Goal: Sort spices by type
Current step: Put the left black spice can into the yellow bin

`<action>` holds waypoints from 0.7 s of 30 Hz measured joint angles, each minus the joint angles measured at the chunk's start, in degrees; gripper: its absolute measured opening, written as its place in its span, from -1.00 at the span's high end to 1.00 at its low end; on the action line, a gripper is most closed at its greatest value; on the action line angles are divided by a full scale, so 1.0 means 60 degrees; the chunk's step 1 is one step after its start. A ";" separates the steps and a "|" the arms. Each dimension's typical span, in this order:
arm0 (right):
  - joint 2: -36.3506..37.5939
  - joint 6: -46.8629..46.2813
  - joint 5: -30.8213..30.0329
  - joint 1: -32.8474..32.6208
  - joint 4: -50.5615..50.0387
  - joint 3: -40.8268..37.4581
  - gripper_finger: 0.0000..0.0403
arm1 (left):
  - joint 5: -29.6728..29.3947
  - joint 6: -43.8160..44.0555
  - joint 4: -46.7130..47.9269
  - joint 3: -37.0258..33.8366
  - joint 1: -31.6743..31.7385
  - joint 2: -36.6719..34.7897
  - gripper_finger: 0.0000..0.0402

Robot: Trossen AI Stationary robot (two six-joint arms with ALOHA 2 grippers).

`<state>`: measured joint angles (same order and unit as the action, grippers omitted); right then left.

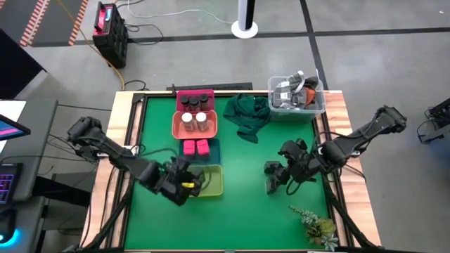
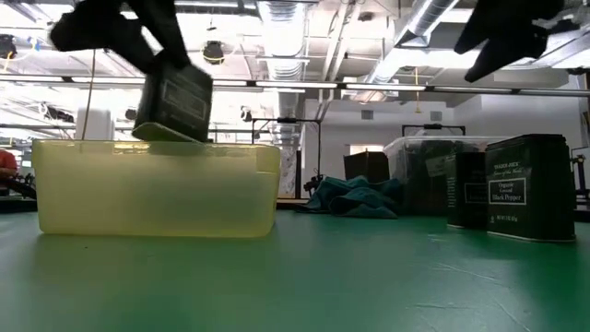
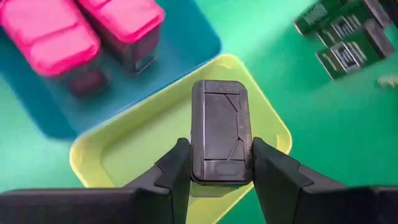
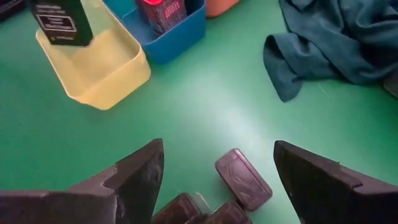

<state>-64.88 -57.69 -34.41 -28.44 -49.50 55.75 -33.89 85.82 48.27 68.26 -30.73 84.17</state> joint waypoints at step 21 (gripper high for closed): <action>0.0000 0.0847 0.0774 0.0331 0.0332 0.0000 -0.62 | -0.1064 0.6263 0.3601 0.0769 -0.0948 0.2734 0.35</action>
<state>-64.88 -52.61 -29.77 -26.46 -47.51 55.75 -40.27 123.40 69.87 72.87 -36.42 100.57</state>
